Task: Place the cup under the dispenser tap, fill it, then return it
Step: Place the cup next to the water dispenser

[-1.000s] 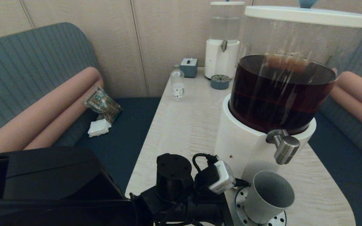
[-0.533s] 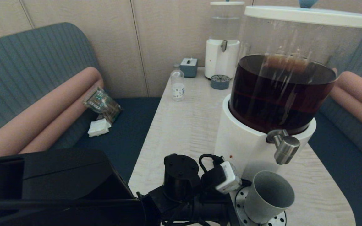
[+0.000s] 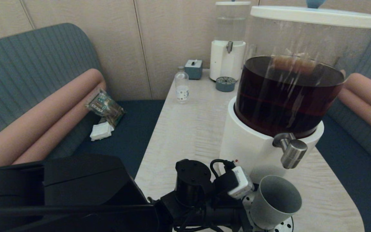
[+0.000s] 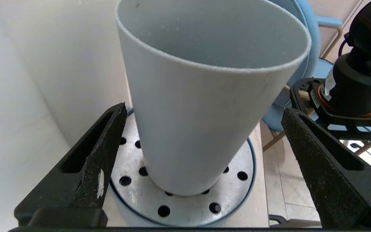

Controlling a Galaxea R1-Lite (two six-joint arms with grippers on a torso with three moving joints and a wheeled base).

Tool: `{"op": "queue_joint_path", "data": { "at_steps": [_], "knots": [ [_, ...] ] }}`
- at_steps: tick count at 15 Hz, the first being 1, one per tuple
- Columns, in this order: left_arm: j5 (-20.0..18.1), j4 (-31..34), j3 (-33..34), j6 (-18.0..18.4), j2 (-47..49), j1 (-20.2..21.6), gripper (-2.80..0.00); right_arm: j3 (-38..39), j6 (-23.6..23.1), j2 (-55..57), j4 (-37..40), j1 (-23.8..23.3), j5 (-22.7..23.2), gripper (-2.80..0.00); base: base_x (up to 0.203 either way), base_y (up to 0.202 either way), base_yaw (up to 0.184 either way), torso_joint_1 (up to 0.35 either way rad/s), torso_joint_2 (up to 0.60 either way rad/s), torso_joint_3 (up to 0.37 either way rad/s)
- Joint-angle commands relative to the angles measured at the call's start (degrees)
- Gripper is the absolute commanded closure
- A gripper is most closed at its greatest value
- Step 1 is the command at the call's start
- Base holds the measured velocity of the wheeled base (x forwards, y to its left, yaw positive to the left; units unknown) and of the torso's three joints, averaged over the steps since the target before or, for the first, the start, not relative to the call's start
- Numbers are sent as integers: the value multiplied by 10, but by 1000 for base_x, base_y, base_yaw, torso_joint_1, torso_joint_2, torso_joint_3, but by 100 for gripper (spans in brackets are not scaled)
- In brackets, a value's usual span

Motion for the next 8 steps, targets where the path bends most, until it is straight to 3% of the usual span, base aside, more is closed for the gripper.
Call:
{"op": "queue_joint_path", "data": {
  "at_steps": [1, 8],
  "knots": [
    [-2, -3, -8, 0, 8, -4, -280, 5, -1, -1, 0, 0, 0, 0, 0, 0, 0, 0, 0, 0],
    [-1, -1, -25, -1, 21, -8, -280, 5, -1, -1, 0, 0, 0, 0, 0, 0, 0, 0, 0, 0]
  ]
}}
